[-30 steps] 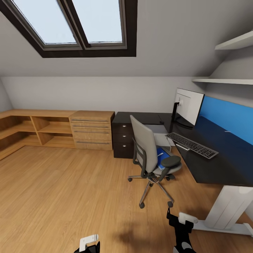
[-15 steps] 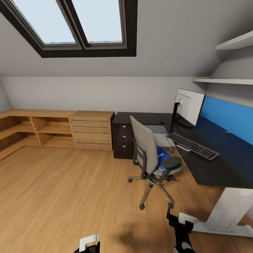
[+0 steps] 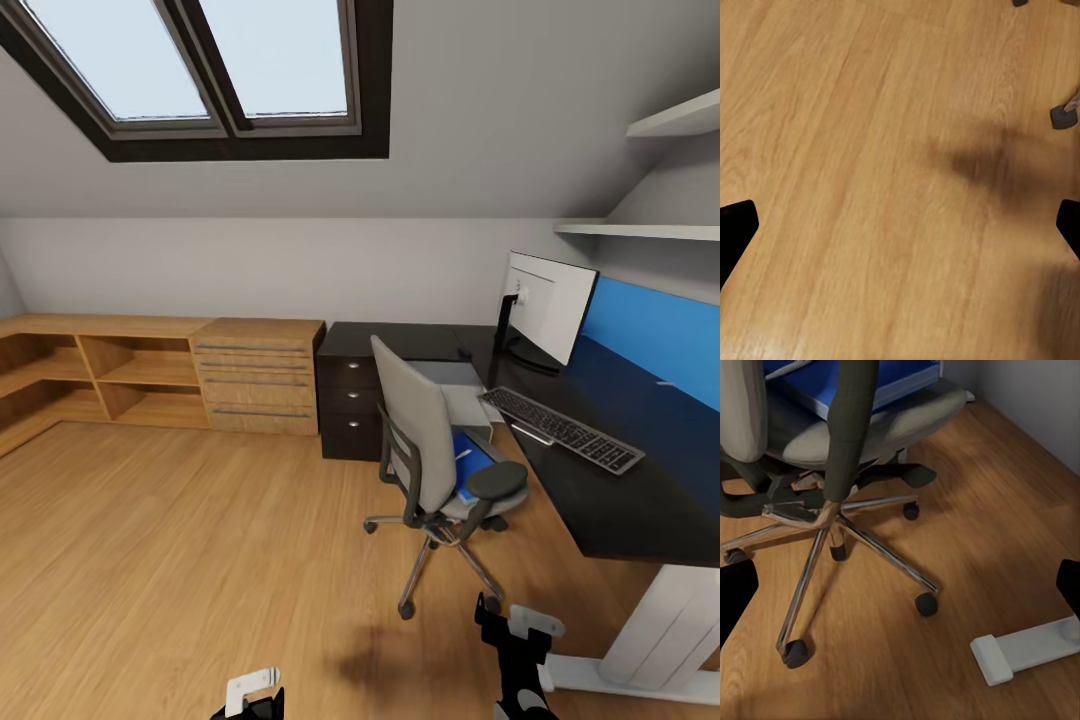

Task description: In the bedroom, organize the workspace by keeping the computer under the desk, ensuring the monitor is on the desk, placing the keyboard on the desk next to the monitor, placing the mouse on the desk next to the keyboard, moving the folder from the swivel chair onto the desk next to the mouse, stacking the notebook on top of the folder with the pen on top of the notebook, and positioning the swivel chair next to the desk.

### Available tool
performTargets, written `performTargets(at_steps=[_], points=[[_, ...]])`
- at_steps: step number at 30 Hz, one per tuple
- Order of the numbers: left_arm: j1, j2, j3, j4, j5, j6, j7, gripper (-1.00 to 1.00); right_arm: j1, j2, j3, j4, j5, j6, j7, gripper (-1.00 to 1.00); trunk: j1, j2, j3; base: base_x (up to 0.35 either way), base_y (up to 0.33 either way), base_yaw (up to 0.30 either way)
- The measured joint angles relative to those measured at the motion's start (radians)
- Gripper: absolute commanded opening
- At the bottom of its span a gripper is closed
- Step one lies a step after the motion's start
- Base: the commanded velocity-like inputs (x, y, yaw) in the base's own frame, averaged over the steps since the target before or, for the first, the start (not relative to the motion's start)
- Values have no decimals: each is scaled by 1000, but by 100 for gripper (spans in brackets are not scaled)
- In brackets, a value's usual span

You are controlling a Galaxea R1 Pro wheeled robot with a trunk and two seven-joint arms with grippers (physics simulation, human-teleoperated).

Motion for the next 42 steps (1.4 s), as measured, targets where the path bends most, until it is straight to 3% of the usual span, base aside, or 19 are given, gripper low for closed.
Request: performTargets(at_steps=[24,34,42], points=[[0,1,0,0,-1,0,0,100,-4,-3,4,-7,0,12,3,100,0,0,0,5,0,0],[0,2,0,0,0,0,1,100,-96,-8,2,-8,0,46,2,100,0,0,0,0,0,0],[0,2,0,0,0,0,1,100,-122,-17,1,-9,0,56,1,100,0,0,0,0,0,0]])
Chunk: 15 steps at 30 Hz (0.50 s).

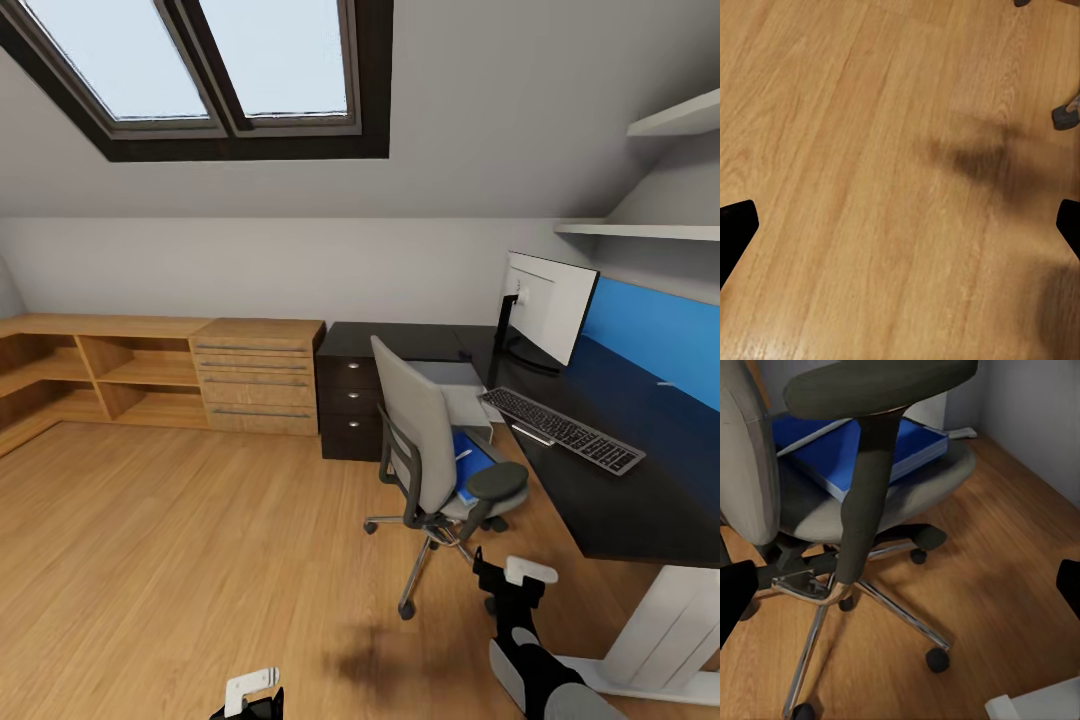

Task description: In the bedroom, organize the workspace by keeping the computer under the desk, ensuring the monitor is on the desk, placing the keyboard on the desk next to the monitor, placing the mouse on the desk next to the keyboard, moving the folder from the swivel chair onto the desk next to the mouse, stacking the notebook on top of the folder with the pen on top of the notebook, and positioning the swivel chair next to the desk.

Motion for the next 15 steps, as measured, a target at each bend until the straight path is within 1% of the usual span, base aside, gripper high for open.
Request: performTargets(at_steps=[8,15], points=[[0,0,0,0,0,0,1,100,-7,-13,-2,-1,-2,1,0,100,31,-56,-25,0,0,0],[0,0,-1,-1,0,3,2,100,-25,-25,-6,-2,-13,0,2,100,57,-105,-47,0,0,0]])
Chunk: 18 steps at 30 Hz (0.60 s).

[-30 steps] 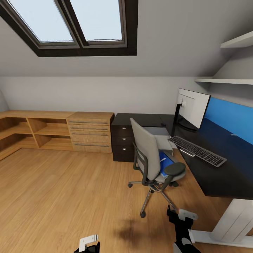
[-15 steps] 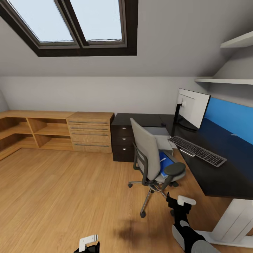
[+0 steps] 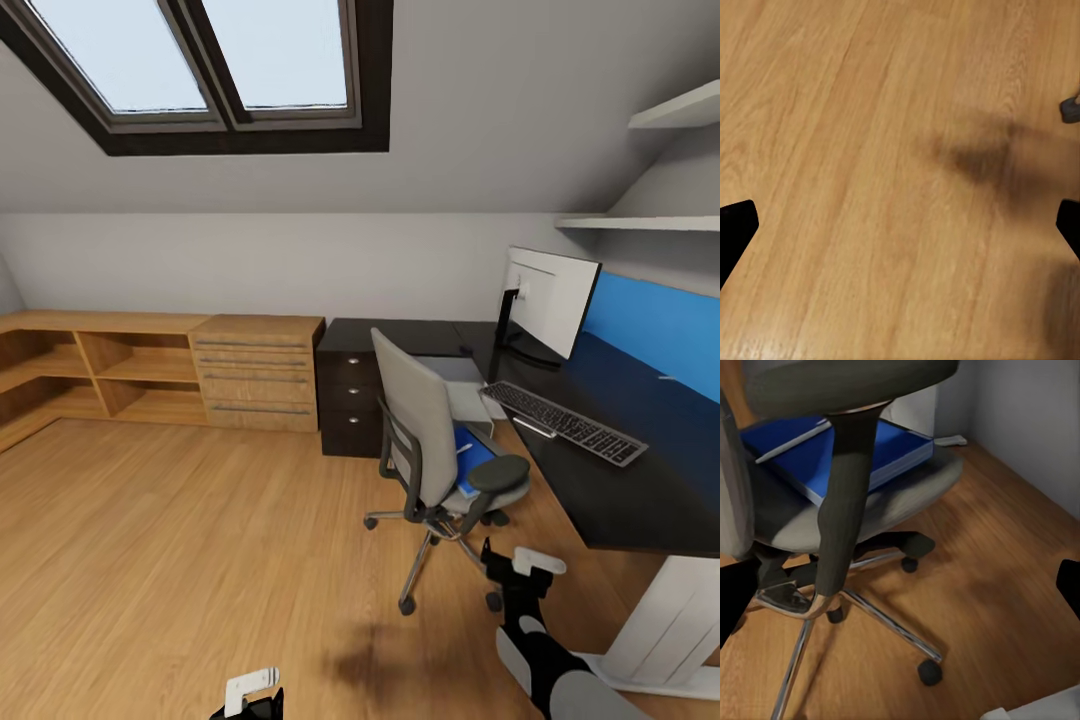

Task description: In the bedroom, organize the workspace by keeping the computer under the desk, ensuring the monitor is on the desk, placing the keyboard on the desk next to the monitor, placing the mouse on the desk next to the keyboard, moving the folder from the swivel chair onto the desk next to the mouse, stacking the notebook on top of the folder with the pen on top of the notebook, and positioning the swivel chair next to the desk.

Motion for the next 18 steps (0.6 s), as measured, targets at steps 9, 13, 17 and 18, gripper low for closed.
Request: performTargets(at_steps=[9,13,17,18], points=[[0,0,-1,-58,-3,4,-1,100,-19,-13,0,1,-6,1,-1,100,35,-63,-28,0,0,0],[0,0,-6,-123,-8,7,-1,100,-31,-17,0,1,-8,1,-2,100,50,-91,-41,0,0,0],[0,-1,-14,-258,-40,67,0,100,-48,-21,-2,1,-18,2,-3,100,65,-119,-53,0,0,0],[0,-3,-15,-301,-49,118,0,100,-58,-22,-2,1,-26,2,-3,100,69,-126,-56,0,0,0]])
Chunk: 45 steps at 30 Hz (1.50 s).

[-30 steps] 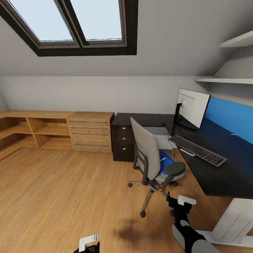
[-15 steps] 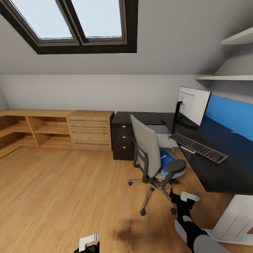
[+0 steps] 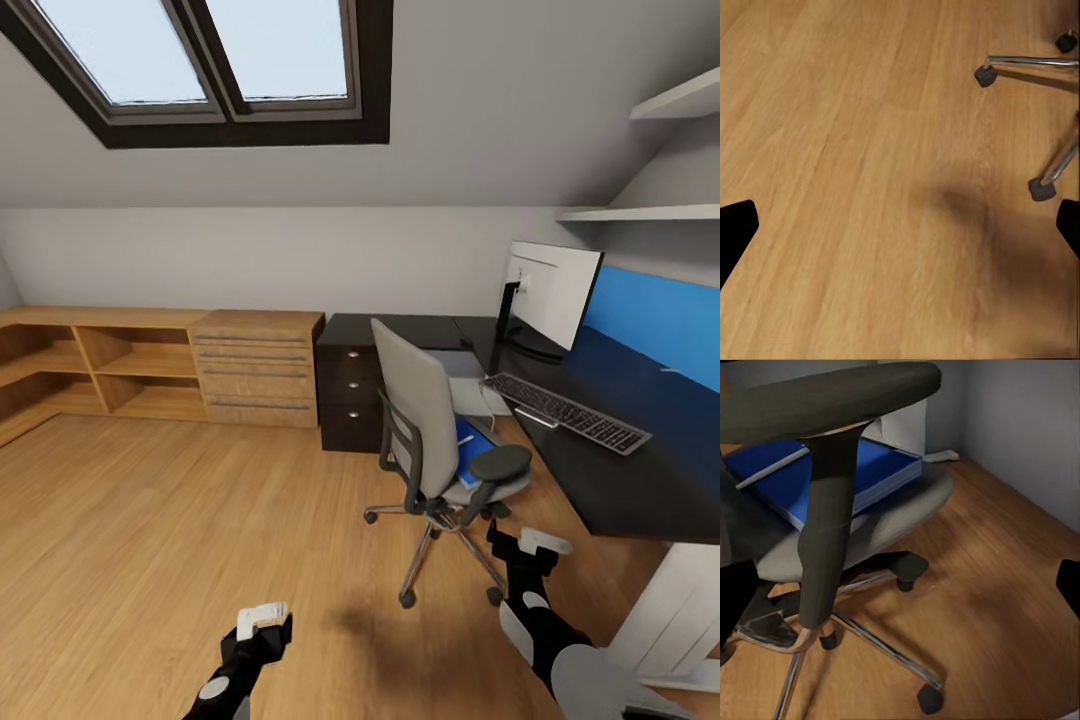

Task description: In the bedroom, organize the workspace by keeping the computer under the desk, ensuring the monitor is on the desk, placing the keyboard on the desk next to the monitor, placing the mouse on the desk next to the keyboard, moving the folder from the swivel chair onto the desk next to the mouse, stacking the notebook on top of the folder with the pen on top of the notebook, and positioning the swivel chair next to the desk.

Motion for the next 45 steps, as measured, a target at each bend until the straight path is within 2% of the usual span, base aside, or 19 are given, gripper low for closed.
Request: performTargets(at_steps=[5,8,13,17,19,26,36,45], points=[[0,-17,-3,-124,-12,152,3,100,-19,-2,0,0,-15,0,-1,100,19,-35,-16,0,0,0],[0,-30,-4,-204,-15,212,4,100,-24,-8,-1,0,-18,-1,-1,100,31,-56,-25,0,0,0],[0,-40,-4,-321,-16,252,0,100,-40,-29,-2,-1,-20,-1,-1,100,50,-91,-41,0,0,0],[0,-40,-4,-358,-16,275,-4,100,-60,-34,-2,-1,-21,0,-1,100,65,-119,-53,0,0,0],[0,-40,-3,-366,-15,281,-5,100,-66,-36,-2,-1,-22,-1,-1,100,73,-133,-60,0,0,0],[0,-32,-2,-365,-15,284,-7,100,-71,-37,-3,1,-22,-6,2,100,73,-133,-60,0,0,0],[0,-25,-2,-269,-19,267,-8,100,-72,-33,1,7,-21,-42,7,100,73,-133,-60,4,-3,0],[0,-23,-2,-255,-19,235,-8,100,-72,-28,2,12,-21,-72,6,100,73,-133,-60,106,-33,0]])
